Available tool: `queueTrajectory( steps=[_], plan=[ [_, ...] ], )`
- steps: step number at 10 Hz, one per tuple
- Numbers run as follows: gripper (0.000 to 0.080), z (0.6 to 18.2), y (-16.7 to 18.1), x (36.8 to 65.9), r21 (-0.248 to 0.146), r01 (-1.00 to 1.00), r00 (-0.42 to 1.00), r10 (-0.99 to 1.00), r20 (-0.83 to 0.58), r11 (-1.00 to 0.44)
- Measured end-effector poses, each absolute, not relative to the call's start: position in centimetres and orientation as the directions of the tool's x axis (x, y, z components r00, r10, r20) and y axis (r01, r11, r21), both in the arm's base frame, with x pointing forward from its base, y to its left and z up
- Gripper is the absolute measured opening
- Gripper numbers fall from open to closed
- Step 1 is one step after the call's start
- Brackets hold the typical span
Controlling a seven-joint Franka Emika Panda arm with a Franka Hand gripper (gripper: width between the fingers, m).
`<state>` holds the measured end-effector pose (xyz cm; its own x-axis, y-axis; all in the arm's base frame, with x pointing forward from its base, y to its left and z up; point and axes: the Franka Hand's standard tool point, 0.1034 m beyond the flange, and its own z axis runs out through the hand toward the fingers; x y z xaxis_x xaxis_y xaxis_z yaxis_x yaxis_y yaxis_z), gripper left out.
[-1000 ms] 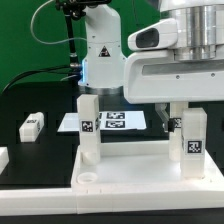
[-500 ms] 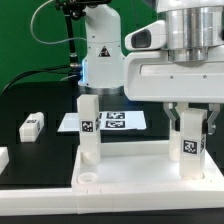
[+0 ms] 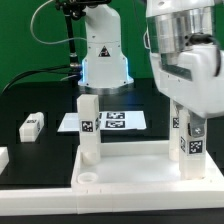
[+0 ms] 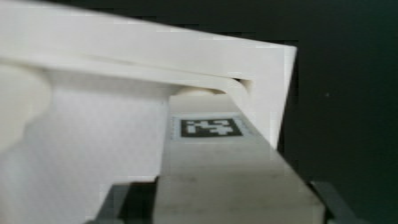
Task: Assemble desk
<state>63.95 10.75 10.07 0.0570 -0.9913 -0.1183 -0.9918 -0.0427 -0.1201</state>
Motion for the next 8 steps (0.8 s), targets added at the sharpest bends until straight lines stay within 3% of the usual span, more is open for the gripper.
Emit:
queueTrajectory(
  steps=[2,3,4,5,6,7,8],
  plan=[
    [0.0294,10.06,10.89,63.93,-0.103,-0.987,-0.109,-0.984,-0.144,0.124],
    [0.0294,10.05,10.89,63.93,-0.104,-0.987,-0.108,-0.984,-0.143,0.123],
    [0.0294,10.05,10.92,63.88,-0.112,-0.993,-0.023,-0.992,-0.127,0.037],
    [0.0477,10.22,11.15,63.79,-0.119,-0.977,0.187,-0.98,-0.076,-0.177],
    [0.059,10.47,11.32,63.95,-0.133,-0.944,0.313,-0.948,-0.061,-0.303],
    [0.059,10.52,11.35,64.08,-0.151,-0.86,0.496,-0.868,-0.027,-0.487],
    [0.0637,10.29,11.48,63.98,-0.163,-0.815,0.564,-0.826,-0.004,-0.556]
  ],
)
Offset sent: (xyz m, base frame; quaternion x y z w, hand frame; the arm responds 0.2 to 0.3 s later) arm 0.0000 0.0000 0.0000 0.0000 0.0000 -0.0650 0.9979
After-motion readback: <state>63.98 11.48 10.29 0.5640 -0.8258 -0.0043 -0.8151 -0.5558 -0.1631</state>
